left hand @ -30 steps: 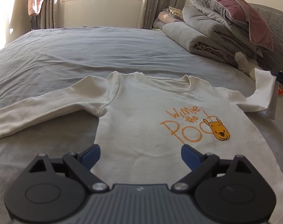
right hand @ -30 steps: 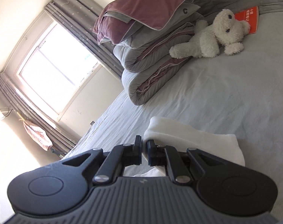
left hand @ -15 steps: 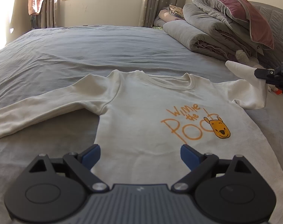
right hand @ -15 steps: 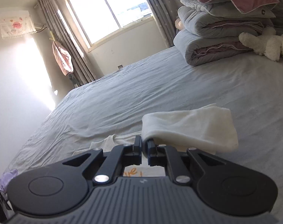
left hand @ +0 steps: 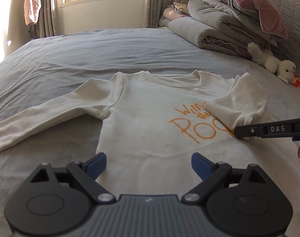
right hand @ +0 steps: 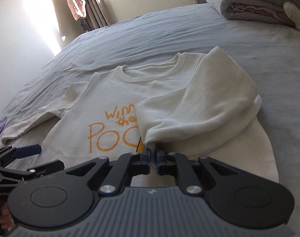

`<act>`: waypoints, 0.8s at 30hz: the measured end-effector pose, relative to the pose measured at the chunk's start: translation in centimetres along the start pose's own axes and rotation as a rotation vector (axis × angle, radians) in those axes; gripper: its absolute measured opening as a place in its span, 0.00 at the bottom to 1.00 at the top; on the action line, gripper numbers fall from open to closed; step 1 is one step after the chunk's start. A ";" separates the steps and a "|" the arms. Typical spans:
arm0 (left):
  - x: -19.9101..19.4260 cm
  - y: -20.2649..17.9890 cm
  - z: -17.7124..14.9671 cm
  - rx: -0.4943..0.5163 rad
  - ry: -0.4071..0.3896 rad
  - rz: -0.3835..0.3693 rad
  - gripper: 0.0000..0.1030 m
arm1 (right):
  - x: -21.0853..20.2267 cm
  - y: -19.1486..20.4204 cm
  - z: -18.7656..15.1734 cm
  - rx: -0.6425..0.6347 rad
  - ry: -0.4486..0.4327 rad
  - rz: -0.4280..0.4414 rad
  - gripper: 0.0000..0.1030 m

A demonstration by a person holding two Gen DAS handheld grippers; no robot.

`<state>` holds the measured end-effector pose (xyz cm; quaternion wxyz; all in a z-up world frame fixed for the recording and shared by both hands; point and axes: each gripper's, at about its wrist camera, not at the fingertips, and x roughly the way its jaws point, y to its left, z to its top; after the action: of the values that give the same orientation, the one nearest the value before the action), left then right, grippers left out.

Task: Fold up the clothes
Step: 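Fold the held sleeve across the sweatshirt body with the right gripper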

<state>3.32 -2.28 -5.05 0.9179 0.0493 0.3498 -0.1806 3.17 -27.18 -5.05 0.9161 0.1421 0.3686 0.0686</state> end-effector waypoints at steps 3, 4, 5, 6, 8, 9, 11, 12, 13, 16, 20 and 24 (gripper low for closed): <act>0.2 -0.3 -0.1 0.015 0.004 0.008 0.91 | -0.1 0.0 -0.2 0.002 0.019 0.001 0.14; 0.2 -0.3 -0.2 0.019 0.004 0.010 0.91 | -0.2 -0.1 -0.1 0.011 0.027 0.004 0.15; 0.2 -0.3 -0.2 0.021 0.004 0.011 0.91 | -0.3 -0.2 0.1 0.029 0.038 0.011 0.22; 0.2 -0.3 -0.2 0.023 0.003 0.013 0.91 | -0.6 -0.4 0.3 0.056 0.048 0.026 0.39; 0.0 -0.3 -0.1 0.020 -0.004 0.018 0.91 | -1.3 -0.8 0.7 0.129 0.065 0.069 0.63; -0.1 -0.3 -0.1 0.018 -0.008 0.017 0.91 | -1.7 -1.0 0.9 0.166 0.073 0.089 0.67; -0.4 -0.3 0.0 0.012 -0.017 0.015 0.91 | -2.5 -1.6 1.3 0.226 0.076 0.087 0.67; -0.5 -0.3 0.0 0.008 -0.022 0.014 0.91 | -2.9 -2.0 1.4 0.246 0.068 0.079 0.67; -0.7 -0.3 0.1 0.005 -0.027 0.014 0.91 | -3.4 -2.4 1.4 0.263 0.046 0.066 0.67; -0.9 -0.3 0.2 0.000 -0.039 0.017 0.91 | -4.6 -3.8 1.8 0.319 -0.044 0.026 0.67; -1.0 -0.3 0.2 -0.007 -0.047 0.015 0.91 | -4.4 -5.6 1.9 0.403 -0.096 0.026 0.65; -0.9 -0.2 0.2 -0.014 -0.040 0.001 0.91 | -2.9 -6.4 1.5 0.438 -0.093 -0.012 0.50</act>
<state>2.75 -2.26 -4.27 0.9251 0.0393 0.3328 -0.1784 2.26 -34.30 -4.07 0.8798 0.3386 0.3328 -0.0253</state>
